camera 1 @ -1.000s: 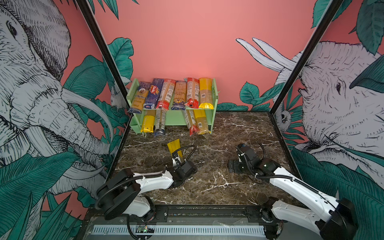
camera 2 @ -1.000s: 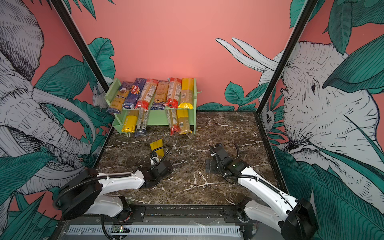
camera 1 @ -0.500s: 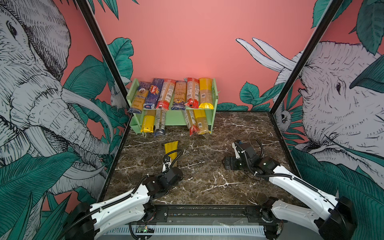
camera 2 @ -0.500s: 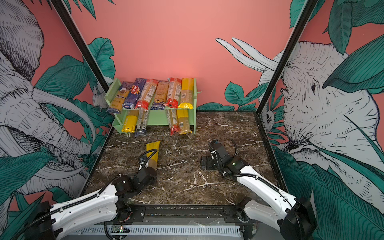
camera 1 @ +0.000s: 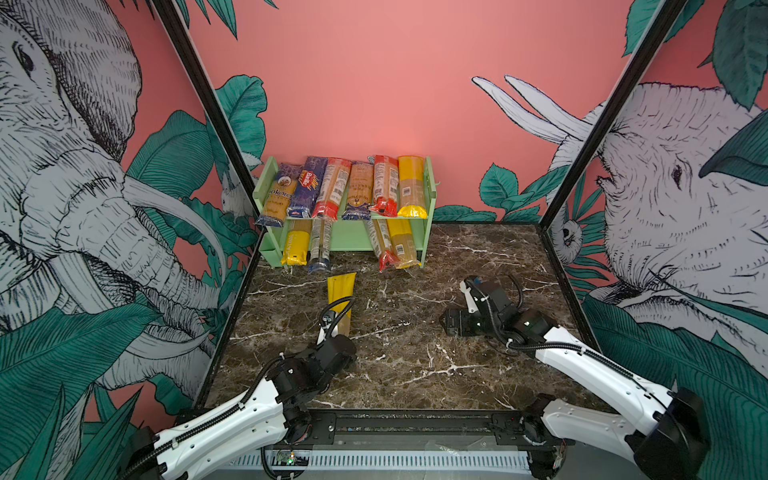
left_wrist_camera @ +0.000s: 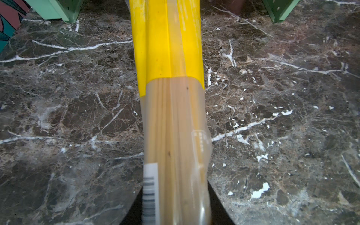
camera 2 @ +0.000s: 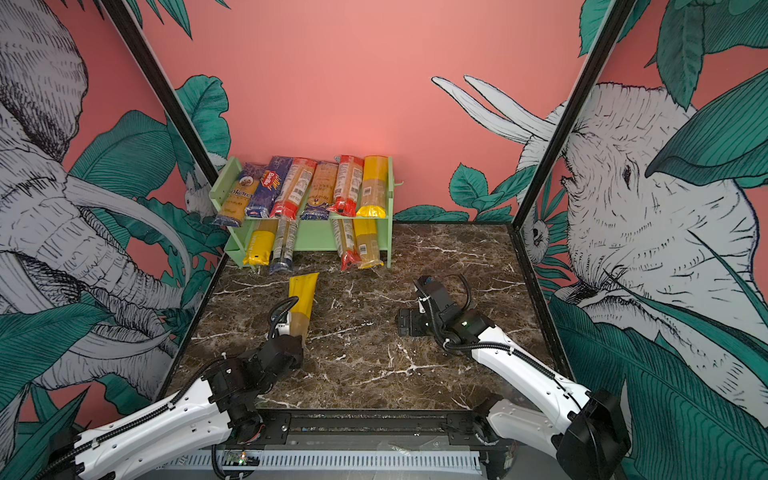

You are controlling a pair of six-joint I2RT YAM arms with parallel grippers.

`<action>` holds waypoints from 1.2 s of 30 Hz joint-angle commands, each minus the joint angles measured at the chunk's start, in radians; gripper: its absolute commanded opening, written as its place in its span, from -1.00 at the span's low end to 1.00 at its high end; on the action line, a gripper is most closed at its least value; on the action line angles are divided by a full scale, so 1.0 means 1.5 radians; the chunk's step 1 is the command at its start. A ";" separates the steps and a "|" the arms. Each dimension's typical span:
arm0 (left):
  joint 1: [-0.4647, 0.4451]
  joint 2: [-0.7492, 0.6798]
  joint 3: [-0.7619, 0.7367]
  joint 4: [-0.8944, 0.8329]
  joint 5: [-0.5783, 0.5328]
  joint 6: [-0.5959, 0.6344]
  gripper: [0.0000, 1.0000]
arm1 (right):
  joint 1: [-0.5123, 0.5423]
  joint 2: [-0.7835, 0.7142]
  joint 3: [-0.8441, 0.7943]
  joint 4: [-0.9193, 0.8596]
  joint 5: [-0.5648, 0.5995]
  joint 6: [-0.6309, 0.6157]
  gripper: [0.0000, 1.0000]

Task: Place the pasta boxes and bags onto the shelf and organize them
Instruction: 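Lift the yellow pack upright with the left gripper, then carry the yellow pack with the left gripper and stand it against the lower shelf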

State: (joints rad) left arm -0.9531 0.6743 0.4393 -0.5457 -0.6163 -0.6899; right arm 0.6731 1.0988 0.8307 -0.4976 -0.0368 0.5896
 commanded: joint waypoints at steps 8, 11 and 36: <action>0.005 0.116 0.187 0.095 -0.100 0.101 -1.00 | -0.003 0.016 0.026 0.022 -0.003 -0.015 0.97; 0.037 0.157 0.210 0.136 -0.085 0.133 -1.00 | -0.004 0.020 0.034 0.016 0.001 -0.020 0.97; 0.336 0.485 0.383 0.437 0.166 0.240 -1.00 | -0.015 0.096 0.124 -0.012 0.015 -0.050 0.97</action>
State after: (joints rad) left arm -0.4633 1.4044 0.9386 -0.0814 -0.3878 -0.3397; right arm 0.6579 1.2388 0.9863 -0.5034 -0.0330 0.5343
